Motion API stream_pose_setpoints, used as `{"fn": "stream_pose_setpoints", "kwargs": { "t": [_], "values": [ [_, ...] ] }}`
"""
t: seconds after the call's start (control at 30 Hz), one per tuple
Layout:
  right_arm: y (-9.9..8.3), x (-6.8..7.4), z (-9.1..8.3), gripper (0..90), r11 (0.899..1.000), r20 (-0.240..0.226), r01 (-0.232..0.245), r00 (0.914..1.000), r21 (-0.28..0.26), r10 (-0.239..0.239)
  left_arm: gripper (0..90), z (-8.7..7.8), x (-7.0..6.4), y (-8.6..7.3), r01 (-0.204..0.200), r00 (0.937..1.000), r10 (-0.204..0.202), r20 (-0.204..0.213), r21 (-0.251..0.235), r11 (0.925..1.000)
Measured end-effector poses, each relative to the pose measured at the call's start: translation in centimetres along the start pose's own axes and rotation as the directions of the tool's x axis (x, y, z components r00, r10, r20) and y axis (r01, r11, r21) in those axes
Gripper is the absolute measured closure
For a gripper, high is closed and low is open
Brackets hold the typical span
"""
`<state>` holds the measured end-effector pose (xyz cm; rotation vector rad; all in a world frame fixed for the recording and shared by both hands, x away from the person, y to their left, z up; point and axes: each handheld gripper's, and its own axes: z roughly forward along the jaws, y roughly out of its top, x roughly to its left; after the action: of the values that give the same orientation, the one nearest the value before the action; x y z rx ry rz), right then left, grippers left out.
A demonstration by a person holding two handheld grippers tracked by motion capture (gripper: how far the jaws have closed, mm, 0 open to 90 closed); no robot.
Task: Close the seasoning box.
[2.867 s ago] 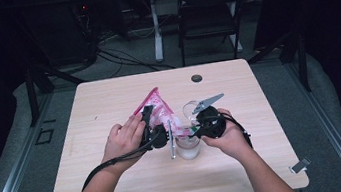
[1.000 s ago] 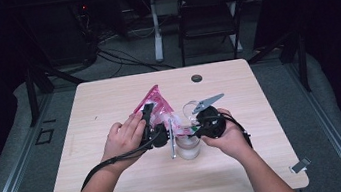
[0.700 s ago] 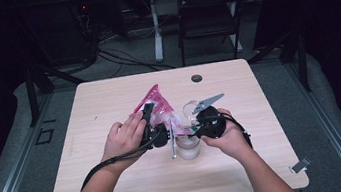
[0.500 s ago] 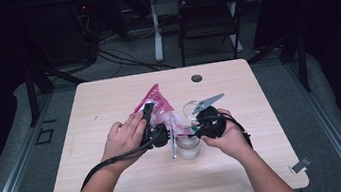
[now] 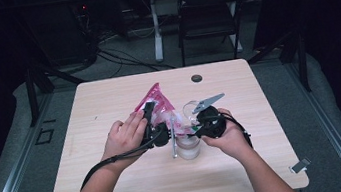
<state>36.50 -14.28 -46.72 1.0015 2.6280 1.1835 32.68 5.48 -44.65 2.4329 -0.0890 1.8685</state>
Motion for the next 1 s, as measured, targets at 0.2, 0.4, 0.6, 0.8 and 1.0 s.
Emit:
{"fn": "stream_pose_setpoints", "kwargs": {
  "t": [0.2, 0.4, 0.6, 0.8, 1.0],
  "values": [
    [-0.04, -0.11, 0.02, 90.0, 1.000, 0.001, -0.001, 1.0000, 0.000, 0.001, 62.4, 0.03, -0.03, 0.15, -0.004, 1.0000, 0.004, 0.003, 0.002, 1.0000],
    [-0.13, -0.27, 0.08, 90.0, 1.000, 0.004, -0.007, 1.0000, 0.007, 0.007, 62.4, 0.08, -0.21, 0.32, -0.009, 0.9999, 0.009, 0.007, 0.004, 1.0000],
    [-0.19, -0.33, 0.23, 90.0, 1.000, 0.012, -0.005, 0.9999, 0.018, 0.005, 62.4, 0.28, -0.70, 0.19, 0.001, 0.9998, -0.001, 0.020, 0.001, 1.0000],
    [-0.25, -0.23, 0.58, 90.0, 1.000, 0.021, 0.000, 0.9998, 0.026, 0.000, 62.3, 0.41, -0.85, -0.08, -0.004, 0.9997, 0.004, 0.024, 0.010, 0.9999],
    [-0.18, -0.11, 0.71, 90.0, 1.000, 0.014, 0.001, 0.9999, 0.029, -0.001, 61.9, 0.37, -0.82, -0.28, -0.010, 0.9997, 0.010, 0.023, 0.008, 0.9999]
  ]
}}
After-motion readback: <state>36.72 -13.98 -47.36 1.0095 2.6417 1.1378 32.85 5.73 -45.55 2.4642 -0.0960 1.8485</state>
